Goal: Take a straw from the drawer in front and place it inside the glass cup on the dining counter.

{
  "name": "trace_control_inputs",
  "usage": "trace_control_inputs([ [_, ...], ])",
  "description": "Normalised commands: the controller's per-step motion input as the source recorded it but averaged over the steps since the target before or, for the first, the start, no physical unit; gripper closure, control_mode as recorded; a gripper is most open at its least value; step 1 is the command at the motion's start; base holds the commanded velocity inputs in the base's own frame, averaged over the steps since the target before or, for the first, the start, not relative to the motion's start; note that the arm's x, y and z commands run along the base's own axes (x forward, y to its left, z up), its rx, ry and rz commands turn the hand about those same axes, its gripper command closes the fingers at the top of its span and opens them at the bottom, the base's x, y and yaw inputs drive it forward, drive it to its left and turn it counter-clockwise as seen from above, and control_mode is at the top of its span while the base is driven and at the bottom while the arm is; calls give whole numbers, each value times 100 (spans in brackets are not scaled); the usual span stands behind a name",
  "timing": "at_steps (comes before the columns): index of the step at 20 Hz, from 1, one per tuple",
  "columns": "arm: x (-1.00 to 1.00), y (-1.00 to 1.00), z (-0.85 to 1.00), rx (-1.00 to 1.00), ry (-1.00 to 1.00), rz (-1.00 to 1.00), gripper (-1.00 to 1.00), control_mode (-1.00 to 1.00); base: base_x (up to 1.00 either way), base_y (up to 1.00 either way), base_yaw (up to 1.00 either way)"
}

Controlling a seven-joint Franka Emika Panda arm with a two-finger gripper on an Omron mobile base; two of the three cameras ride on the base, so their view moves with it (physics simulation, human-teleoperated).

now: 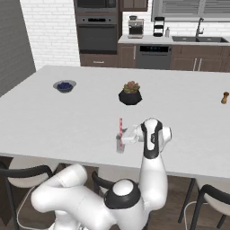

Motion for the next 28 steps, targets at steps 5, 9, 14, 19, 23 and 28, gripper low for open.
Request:
trace_control_inputs([
  [5, -13, 0, 0, 0, -2, 0, -100, -100, 0, 0, 0],
  [9, 0, 0, 7, 0, 0, 0, -100, -100, 0, 0, 0],
  [14, 0, 0, 14, 0, 0, 0, -100, -100, 0, 0, 0],
  [19, -2, 0, 21, 0, 0, 0, -100, -100, 0, 0, 0],
  [23, -18, 0, 37, 0, -4, -3, -100, -100, 0, 0, 0],
  [28, -30, -1, 49, 0, -9, -10, -100, -100, 0, 0, 0],
])
